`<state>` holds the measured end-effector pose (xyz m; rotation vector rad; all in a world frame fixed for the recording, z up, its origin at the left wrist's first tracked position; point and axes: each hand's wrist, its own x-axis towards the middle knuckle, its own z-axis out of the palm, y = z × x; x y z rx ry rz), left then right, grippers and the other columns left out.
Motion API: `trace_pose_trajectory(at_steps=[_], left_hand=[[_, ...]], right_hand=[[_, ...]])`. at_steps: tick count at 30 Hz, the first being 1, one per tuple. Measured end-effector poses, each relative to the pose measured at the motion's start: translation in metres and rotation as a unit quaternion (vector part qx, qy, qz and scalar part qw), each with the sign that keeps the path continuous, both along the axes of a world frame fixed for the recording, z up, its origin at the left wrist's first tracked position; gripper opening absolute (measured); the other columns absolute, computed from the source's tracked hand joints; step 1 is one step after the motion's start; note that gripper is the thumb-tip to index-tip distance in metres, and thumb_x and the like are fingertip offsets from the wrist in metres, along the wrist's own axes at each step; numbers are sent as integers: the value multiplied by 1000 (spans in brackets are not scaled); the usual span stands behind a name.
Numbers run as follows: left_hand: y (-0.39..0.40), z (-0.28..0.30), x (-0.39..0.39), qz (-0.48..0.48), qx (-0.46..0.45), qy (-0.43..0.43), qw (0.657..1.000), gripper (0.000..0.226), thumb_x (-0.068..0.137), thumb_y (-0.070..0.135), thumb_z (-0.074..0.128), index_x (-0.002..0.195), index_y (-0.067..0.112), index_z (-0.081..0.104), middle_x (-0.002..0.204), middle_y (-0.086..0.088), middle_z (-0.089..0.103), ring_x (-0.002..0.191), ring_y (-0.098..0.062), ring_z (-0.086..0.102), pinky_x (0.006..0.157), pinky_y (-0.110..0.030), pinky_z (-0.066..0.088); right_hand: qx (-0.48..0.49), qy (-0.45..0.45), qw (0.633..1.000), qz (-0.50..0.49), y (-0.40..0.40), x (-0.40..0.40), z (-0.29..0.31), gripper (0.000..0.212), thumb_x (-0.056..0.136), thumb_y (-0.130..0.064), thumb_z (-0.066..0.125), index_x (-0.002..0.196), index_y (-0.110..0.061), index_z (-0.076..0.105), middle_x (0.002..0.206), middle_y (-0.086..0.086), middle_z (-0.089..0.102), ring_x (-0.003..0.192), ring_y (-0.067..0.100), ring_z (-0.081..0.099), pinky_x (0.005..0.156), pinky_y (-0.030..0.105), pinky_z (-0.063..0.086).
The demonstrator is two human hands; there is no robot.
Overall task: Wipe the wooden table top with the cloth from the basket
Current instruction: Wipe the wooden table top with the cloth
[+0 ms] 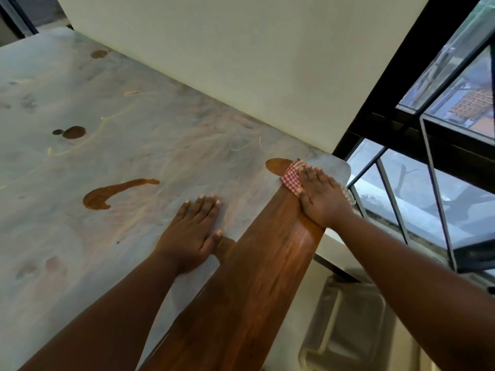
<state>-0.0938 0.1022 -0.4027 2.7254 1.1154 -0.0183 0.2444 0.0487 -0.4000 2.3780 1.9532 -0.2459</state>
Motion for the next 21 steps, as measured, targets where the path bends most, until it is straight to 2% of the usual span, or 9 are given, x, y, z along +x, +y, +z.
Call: trace_pose_trajectory(at_steps=[8, 21], left_hand=[[2, -1, -2, 2, -11, 9, 1000, 68, 90, 58, -4, 149, 26, -13, 157, 4, -17, 142, -9, -24, 116, -32, -17], [5, 1, 0, -5, -9, -10, 1000, 65, 93, 56, 2, 150, 25, -9, 157, 6, -12, 143, -8, -21, 114, -29, -18]], right_hand=[[-10, 10, 1000, -14, 43, 54, 5, 61, 99, -48, 10, 152, -22, -4, 160, 4, -3, 145, 17, -4, 117, 38, -1], [-14, 19, 999, -26, 46, 49, 8, 60, 100, -49, 8, 152, -23, -5, 160, 1, -4, 145, 15, -7, 116, 36, -5]])
